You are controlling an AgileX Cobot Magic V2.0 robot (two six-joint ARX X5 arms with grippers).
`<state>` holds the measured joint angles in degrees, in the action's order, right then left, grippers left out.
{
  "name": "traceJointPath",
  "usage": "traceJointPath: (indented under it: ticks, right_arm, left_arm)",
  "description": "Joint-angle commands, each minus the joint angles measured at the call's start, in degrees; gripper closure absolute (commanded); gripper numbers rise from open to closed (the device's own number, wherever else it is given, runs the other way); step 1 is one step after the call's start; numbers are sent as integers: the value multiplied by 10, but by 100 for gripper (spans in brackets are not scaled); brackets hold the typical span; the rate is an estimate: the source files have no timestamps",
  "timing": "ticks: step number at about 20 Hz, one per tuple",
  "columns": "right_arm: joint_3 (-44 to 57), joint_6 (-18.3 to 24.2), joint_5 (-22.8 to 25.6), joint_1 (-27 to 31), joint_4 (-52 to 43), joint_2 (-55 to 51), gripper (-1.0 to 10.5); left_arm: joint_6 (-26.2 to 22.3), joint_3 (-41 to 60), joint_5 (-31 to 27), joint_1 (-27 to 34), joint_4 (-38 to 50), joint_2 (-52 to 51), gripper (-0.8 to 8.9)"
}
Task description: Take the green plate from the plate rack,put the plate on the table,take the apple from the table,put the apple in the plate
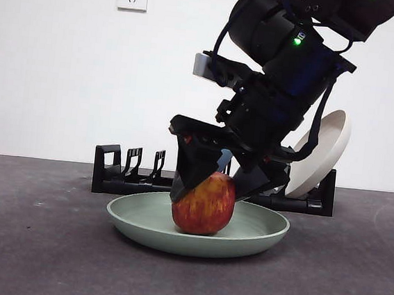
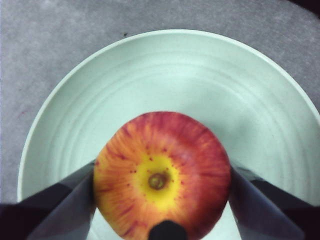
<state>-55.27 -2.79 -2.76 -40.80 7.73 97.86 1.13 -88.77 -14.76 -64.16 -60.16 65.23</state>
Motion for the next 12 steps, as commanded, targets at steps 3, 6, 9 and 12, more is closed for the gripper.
traceJointPath:
  ticks: [3, 6, 9, 12]
  right_arm:
    - [2, -4, 2, -2, 9, 7, 340]
    - [2, -4, 1, -2, 12, -22, 340]
    - [2, -7, 1, -2, 44, -72, 340]
    - [2, -8, -2, -2, 139, -153, 344]
  left_arm:
    - [4, 2, 0, -1, -5, -1, 562]
    - [4, 2, 0, -1, -10, -1, 562]
    - [4, 2, 0, -1, -12, -1, 562]
    - [4, 2, 0, -1, -14, -1, 562]
